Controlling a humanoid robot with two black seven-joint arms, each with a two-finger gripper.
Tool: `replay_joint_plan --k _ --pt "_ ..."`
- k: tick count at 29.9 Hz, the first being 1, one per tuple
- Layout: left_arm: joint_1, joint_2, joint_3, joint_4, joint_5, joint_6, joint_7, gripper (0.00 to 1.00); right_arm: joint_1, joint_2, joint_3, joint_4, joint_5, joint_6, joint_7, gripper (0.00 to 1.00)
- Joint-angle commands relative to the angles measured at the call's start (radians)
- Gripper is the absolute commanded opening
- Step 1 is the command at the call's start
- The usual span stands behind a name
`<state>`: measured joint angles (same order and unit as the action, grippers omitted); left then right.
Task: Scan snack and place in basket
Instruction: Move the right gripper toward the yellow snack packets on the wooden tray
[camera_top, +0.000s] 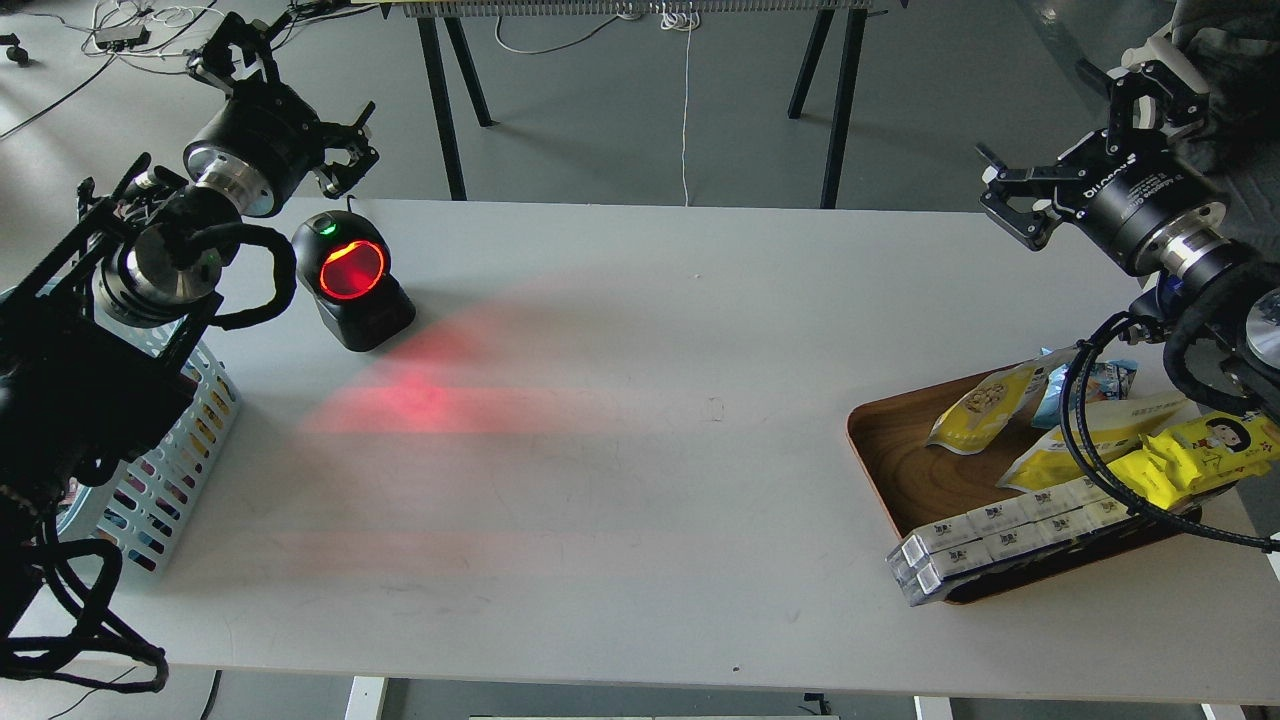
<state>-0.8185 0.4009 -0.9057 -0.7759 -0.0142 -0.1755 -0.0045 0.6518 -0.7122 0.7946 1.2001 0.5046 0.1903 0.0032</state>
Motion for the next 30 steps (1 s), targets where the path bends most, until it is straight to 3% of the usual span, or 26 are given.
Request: replay_joint_plan --k 1,16,23,30 --pt "-0.011 0.003 0.007 0.001 0.005 0.014 0.0 1.0 -0.001 -0.001 0.0 -0.001 0.0 0.0 0.0 0.99" --pt "-0.037 0.007 0.007 0.01 0.005 -0.007 0.012 1.0 0.0 -0.003 -0.008 -0.001 0.0 -0.003 0.0 0.99" --pt "-0.037 0.021 0.01 0.01 0.005 -0.01 0.014 1.0 0.064 -0.027 -0.118 0.003 0.0 -0.006 -0.003 0.99" --pt "-0.044 0.022 0.007 0.01 0.005 -0.013 0.005 1.0 0.247 -0.09 -0.325 0.018 0.011 -0.006 -0.003 0.99"
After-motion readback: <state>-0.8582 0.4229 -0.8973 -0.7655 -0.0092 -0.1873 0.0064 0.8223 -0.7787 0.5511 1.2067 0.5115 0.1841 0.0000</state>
